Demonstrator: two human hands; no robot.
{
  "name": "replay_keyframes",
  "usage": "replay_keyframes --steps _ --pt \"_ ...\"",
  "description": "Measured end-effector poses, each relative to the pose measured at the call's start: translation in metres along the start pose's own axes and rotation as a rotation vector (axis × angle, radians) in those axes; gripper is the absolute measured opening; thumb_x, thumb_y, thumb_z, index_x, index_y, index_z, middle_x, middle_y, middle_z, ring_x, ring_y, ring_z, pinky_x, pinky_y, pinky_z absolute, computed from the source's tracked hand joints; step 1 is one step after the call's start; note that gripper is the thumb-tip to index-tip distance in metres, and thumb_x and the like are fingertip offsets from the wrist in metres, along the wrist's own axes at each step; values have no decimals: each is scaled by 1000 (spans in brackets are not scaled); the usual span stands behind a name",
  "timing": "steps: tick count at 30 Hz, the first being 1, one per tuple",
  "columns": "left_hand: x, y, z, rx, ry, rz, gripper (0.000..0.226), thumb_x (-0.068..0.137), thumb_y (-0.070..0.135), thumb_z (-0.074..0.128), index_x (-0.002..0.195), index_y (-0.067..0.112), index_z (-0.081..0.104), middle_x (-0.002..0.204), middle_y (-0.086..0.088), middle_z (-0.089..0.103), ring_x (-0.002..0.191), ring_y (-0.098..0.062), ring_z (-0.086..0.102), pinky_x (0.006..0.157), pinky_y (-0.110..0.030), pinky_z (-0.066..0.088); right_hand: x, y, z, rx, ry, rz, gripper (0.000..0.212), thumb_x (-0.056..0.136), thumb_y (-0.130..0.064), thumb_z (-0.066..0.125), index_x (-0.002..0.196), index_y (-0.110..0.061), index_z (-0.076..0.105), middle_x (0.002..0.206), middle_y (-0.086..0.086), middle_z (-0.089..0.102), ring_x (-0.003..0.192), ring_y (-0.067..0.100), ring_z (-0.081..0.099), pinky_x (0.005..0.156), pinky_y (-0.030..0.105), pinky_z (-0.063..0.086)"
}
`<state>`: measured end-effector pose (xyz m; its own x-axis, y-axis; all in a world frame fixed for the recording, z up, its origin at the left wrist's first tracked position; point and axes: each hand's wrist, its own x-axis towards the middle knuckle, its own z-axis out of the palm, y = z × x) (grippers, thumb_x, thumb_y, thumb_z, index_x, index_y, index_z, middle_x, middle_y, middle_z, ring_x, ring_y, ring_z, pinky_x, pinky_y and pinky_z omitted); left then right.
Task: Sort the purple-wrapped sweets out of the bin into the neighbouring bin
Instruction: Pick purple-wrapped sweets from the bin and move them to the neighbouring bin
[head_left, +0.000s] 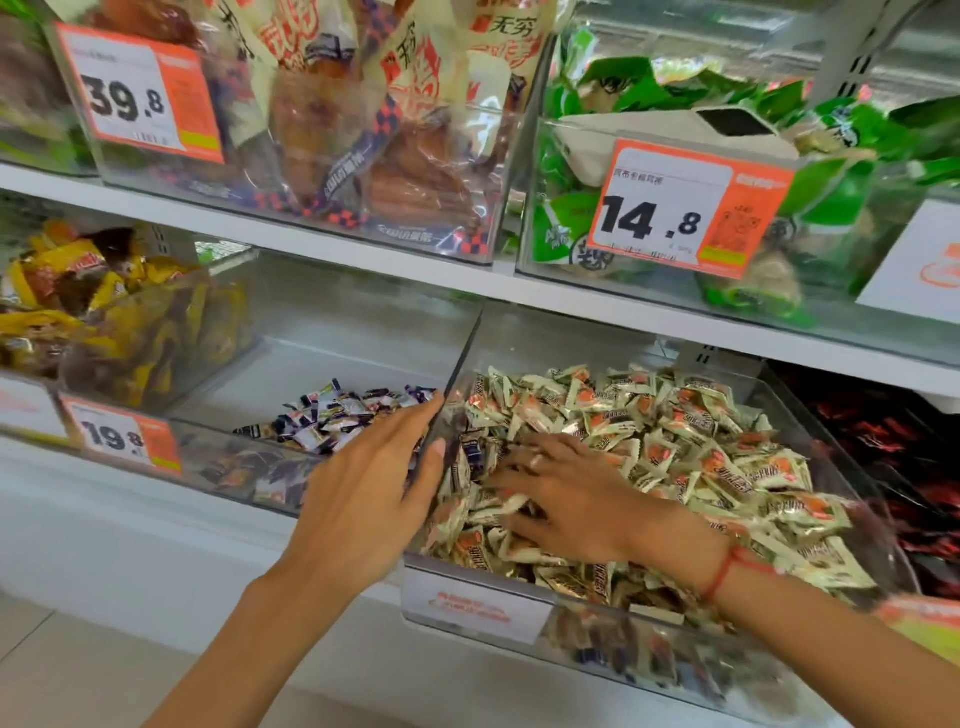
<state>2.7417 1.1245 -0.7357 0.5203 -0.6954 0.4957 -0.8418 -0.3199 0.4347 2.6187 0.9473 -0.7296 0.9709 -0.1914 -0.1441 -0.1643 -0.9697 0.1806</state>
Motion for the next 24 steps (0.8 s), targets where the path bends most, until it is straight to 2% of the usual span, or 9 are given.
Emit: replay_keyframes --steps 7,9,10,12,14,16,18,21,24 --pt "0 4 -3 10 -5 -12 45 98 34 39 143 29 40 137 9 52 107 -16 61 74 -28 48 -63 36 -40 212 -245 28 55 85 -72 35 139 -58 29 153 -27 15 143 1 5 119 41 7" --pt "0 5 -3 17 -3 -18 45 98 33 40 143 27 40 136 8 54 102 -17 63 70 -29 48 -67 42 -51 291 -318 22 51 84 -73 35 133 -61 38 150 -33 16 139 -4 8 118 39 5" --pt "1 6 -3 16 1 -20 44 98 32 41 143 27 41 134 7 55 101 -18 64 70 -29 48 -64 44 -55 350 -332 37 48 83 -73 35 127 -58 48 149 -32 21 139 -4 13 118 39 7" --pt "1 7 -3 12 0 -21 44 98 30 43 141 25 43 132 6 57 100 -18 64 69 -30 49 -50 45 -58 444 -260 78 51 80 -79 34 105 -49 67 141 -19 48 132 2 39 116 40 22" --pt "1 7 -3 10 -1 -18 43 97 29 45 140 25 44 130 7 58 97 -18 65 68 -29 49 -30 42 -58 440 -80 112 53 78 -81 36 85 -43 72 112 -10 70 105 5 63 104 39 43" --pt "1 7 -3 16 -3 -18 43 97 31 44 140 27 44 130 8 59 93 -16 66 66 -27 48 -7 37 -53 406 82 113 36 87 -64 49 91 -36 72 102 -15 71 93 4 65 92 38 51" --pt "1 7 -5 12 2 -21 44 97 32 43 141 29 42 129 10 58 95 -14 65 66 -24 44 18 32 -43 343 155 101 24 90 -46 60 106 -30 68 118 -13 65 107 10 60 98 41 47" --pt "0 8 -6 0 4 -20 45 97 34 41 143 32 38 129 14 56 99 -11 62 66 -20 39 48 19 -18 234 125 122 40 87 -47 62 123 -31 58 143 -2 47 132 22 42 109 45 36" --pt "1 8 -5 -7 9 -17 45 97 33 42 142 32 40 128 14 57 98 -11 63 66 -20 38 71 7 2 157 29 141 61 87 -49 59 140 -23 45 147 3 38 139 26 28 113 45 27"
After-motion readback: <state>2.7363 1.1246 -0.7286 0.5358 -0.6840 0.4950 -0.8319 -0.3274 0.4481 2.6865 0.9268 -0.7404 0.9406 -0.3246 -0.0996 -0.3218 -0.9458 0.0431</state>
